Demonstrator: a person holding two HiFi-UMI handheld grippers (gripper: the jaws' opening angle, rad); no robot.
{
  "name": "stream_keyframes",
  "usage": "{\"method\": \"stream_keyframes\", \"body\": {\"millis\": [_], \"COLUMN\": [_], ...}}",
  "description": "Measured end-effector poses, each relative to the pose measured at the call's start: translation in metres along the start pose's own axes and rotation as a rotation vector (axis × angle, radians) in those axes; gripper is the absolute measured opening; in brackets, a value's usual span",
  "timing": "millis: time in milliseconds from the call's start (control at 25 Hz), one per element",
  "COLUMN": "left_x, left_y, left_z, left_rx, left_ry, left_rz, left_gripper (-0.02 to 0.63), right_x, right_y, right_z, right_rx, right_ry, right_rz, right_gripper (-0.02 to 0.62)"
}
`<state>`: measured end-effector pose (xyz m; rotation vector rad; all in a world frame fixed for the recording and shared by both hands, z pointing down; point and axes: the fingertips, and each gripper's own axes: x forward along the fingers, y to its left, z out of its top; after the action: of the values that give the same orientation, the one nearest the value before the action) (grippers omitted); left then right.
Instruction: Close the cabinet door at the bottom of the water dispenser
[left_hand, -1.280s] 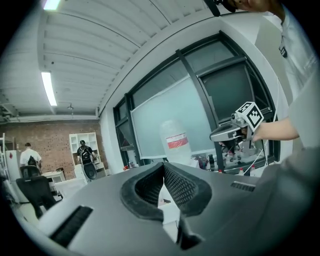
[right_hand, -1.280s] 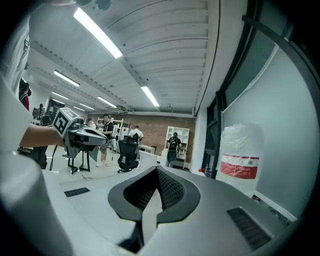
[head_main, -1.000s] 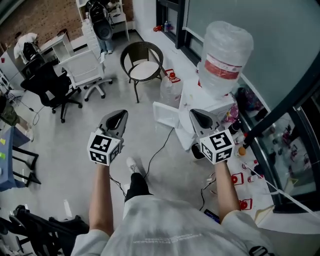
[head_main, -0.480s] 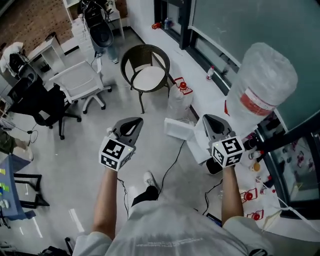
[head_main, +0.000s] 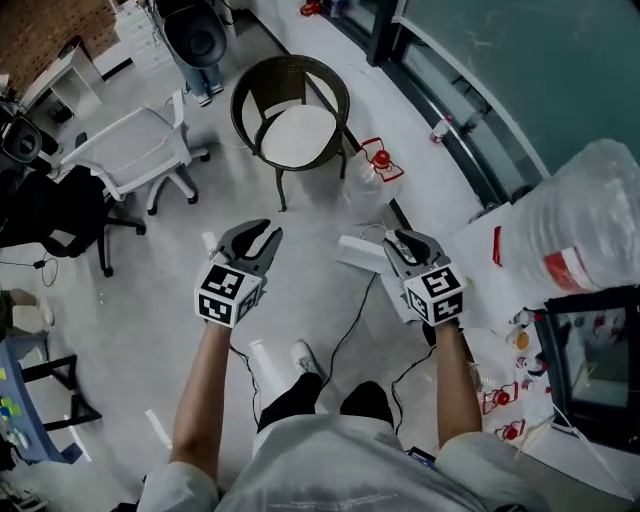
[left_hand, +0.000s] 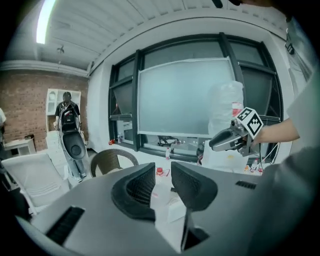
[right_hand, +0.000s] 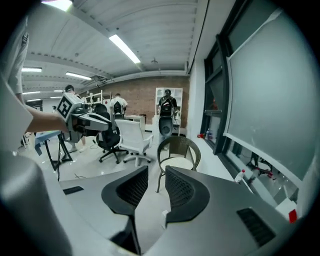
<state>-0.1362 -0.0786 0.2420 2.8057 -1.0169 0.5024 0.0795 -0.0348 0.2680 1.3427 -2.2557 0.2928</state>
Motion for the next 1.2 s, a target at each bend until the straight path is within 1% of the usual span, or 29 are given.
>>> {"method": "stream_keyframes", "body": {"millis": [40, 120, 280, 360, 480, 560, 640, 720, 840, 920, 1080, 1200], "left_x": [0.013, 0.037, 0.081, 0.104, 0.133, 0.149, 0.164, 0.182, 0.212, 0.228, 0.253, 0.269], "left_y": [0.009, 0.018, 0.023, 0.026, 0.037, 0.045, 0.051, 0.055, 0.060, 0.060, 0.059, 0.064], "left_z": [-0.012, -0.035, -0.077, -0.100, -0.140, -0.168, -0.194, -0.218, -0.256, -0.279, -0.319, -0.346], "left_rx": [-0.013, -0.044, -0.094, -0.097, -0.091, -0.117, -0.168, -0.214, -0.266, -0.288, -0.331, -0.351], "left_ry": [0.025, 0.068, 0.103, 0.135, 0.214, 0.263, 0.293, 0.316, 0.334, 0.359, 0.422, 0.457], "left_rz": [-0.010, -0.035, -0.063, -0.075, -0.093, -0.087, -0.071, -0.054, -0.032, -0.031, -0.048, -0.050], "left_gripper": [0.118, 0.123, 0.123, 0.123, 0.123, 0.123, 0.123, 0.121, 0.121, 0.121, 0.121, 0.121], "right_x": [0.016, 0.045, 0.101, 0.133, 0.187, 0.223, 0.252, 0.279, 0.312, 0.331, 0.358, 0.375], "right_y": [0.000, -0.002, -0.014, -0.023, -0.036, -0.041, -0.042, -0.045, -0.048, -0.049, -0.043, -0.038], "right_z": [-0.007, -0.026, -0.073, -0.103, -0.150, -0.185, -0.221, -0.250, -0.283, -0.306, -0.355, -0.384], "right_rx": [-0.008, -0.021, -0.007, -0.011, -0.026, -0.042, -0.057, -0.064, -0.063, -0.072, -0.113, -0.157], "right_ry": [0.026, 0.077, 0.150, 0.192, 0.262, 0.328, 0.395, 0.436, 0.503, 0.544, 0.637, 0.697], "right_rz": [0.010, 0.028, 0.078, 0.106, 0.149, 0.185, 0.222, 0.254, 0.302, 0.327, 0.398, 0.448], "right_gripper": [0.141, 0.153, 0.160, 0.167, 0.176, 0.190, 0.199, 0.201, 0.211, 0.216, 0.227, 0.241]}}
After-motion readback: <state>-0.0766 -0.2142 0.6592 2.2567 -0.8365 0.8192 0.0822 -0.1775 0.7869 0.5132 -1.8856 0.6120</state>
